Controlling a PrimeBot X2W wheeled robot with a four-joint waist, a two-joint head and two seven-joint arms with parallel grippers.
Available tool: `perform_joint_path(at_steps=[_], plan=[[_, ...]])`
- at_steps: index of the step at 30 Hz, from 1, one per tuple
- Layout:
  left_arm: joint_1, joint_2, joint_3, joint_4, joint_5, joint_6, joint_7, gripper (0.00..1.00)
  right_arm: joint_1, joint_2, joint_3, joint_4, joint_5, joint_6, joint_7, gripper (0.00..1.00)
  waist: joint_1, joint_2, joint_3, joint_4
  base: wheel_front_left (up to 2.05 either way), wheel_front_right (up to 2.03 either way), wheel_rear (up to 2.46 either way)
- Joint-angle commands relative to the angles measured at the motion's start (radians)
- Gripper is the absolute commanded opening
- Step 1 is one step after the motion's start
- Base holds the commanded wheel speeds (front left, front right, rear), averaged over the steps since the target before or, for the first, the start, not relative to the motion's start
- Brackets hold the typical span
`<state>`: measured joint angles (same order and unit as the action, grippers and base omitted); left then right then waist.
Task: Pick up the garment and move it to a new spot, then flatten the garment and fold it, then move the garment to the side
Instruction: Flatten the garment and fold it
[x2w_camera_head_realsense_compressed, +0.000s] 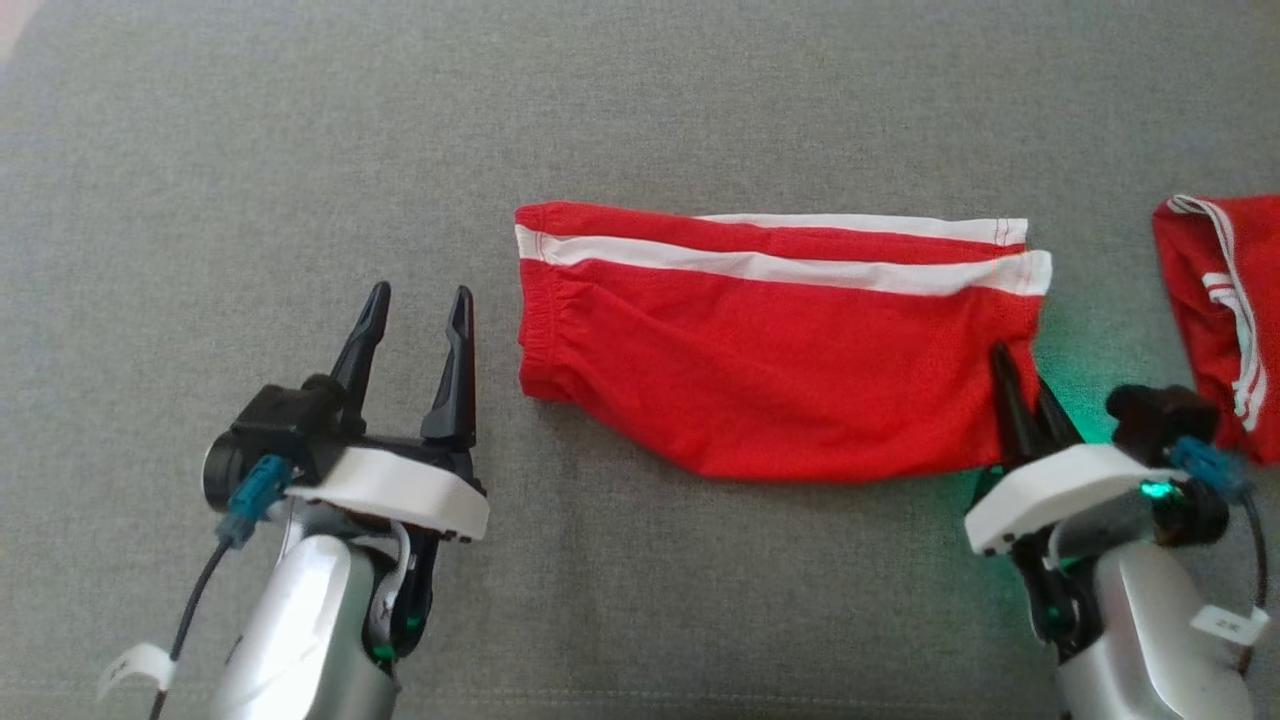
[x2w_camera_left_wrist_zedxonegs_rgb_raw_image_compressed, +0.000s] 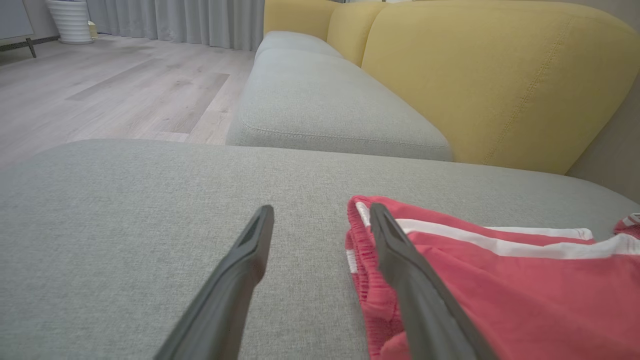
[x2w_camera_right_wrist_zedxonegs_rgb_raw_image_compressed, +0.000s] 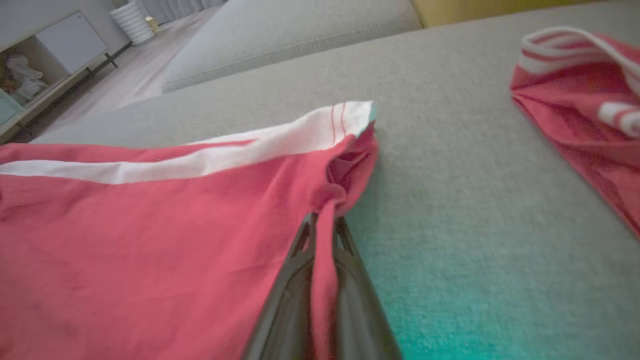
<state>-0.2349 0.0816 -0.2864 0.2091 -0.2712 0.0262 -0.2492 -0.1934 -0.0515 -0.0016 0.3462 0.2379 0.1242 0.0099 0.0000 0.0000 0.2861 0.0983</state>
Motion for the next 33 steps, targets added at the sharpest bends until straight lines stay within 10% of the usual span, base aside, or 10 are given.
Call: perform_joint_path(at_steps=[1,10,23,24,25,26,27,33], plan=[[-0.007,0.018,0.023,-0.025,0.004,0.002,-0.007,1.0,-0.037,0.001,0.045,-0.054,0.004,0.007,0.009,0.0,0.0,0.0,-0.01,0.004,0.0,0.0,0.0],[-0.006,0.012,0.002,-0.014,0.004,0.01,-0.008,1.0,-0.209,0.001,0.369,-0.142,0.09,0.007,0.095,0.0,0.0,0.0,-0.039,0.053,0.0,0.0,0.0],[-0.03,-0.007,-0.02,0.004,-0.01,0.014,-0.011,1.0,-0.411,0.001,0.699,0.11,0.333,0.007,0.073,0.0,0.0,0.0,-0.013,0.15,0.0,0.0,0.0],[-0.03,-0.008,-0.021,0.005,-0.01,0.014,-0.011,1.0,-0.418,0.001,0.715,0.124,0.34,0.007,0.063,0.08,0.0,0.0,-0.011,0.151,0.0,0.0,0.0],[-0.03,-0.009,-0.02,0.006,-0.012,0.015,-0.011,1.0,-0.43,0.001,0.732,0.14,0.327,0.007,0.054,0.47,0.0,0.0,-0.009,0.15,0.0,0.0,0.0],[-0.03,-0.009,-0.02,0.006,-0.012,0.015,-0.011,1.0,-0.43,0.001,0.732,0.14,0.327,0.007,0.054,0.47,0.0,0.0,-0.009,0.15,0.0,0.0,0.0],[-0.03,-0.009,-0.019,0.007,-0.013,0.015,-0.012,1.0,-0.439,0.001,0.747,0.148,0.32,0.007,0.04,1.0,0.0,0.0,-0.006,0.148,0.0,0.0,0.0],[-0.031,-0.007,-0.011,0.02,-0.012,0.017,-0.012,1.0,-0.458,0.001,0.802,0.119,0.306,0.007,-0.042,1.0,0.0,0.0,-0.005,0.12,0.0,0.0,0.0]])
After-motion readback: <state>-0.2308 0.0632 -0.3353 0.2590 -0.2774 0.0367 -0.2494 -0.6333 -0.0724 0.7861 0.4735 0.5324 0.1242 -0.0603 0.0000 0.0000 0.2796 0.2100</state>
